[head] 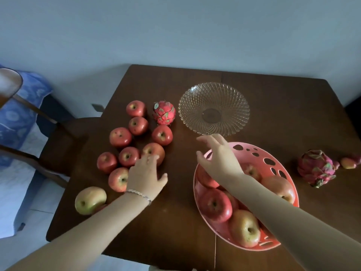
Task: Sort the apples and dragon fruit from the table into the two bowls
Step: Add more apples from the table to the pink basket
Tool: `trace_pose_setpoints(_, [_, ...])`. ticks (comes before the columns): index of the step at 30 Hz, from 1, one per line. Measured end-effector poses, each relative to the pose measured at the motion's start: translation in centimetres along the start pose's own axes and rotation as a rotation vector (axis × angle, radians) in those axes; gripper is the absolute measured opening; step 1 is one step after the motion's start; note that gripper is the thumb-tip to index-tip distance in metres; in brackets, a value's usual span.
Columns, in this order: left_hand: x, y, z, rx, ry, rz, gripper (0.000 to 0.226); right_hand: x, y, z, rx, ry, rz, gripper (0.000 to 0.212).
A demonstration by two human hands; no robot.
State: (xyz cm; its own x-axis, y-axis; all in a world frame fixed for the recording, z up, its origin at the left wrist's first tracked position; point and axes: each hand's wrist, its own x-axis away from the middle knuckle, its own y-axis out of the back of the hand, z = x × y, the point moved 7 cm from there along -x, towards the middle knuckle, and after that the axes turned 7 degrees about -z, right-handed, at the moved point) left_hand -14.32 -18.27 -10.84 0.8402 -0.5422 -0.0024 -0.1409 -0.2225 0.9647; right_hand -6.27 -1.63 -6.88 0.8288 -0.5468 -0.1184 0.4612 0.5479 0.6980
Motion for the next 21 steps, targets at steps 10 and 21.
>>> trace_pose_setpoints(10, [-1.8, -3.9, 4.7, -0.319, -0.205, 0.284, 0.071, -4.0, -18.5, 4.7, 0.786, 0.549, 0.615, 0.079])
trace_pose_setpoints(21, [-1.5, -3.5, 4.6, -0.175, -0.172, 0.237, 0.079, -3.5, -10.0, 4.8, 0.341, 0.348, 0.144, 0.085])
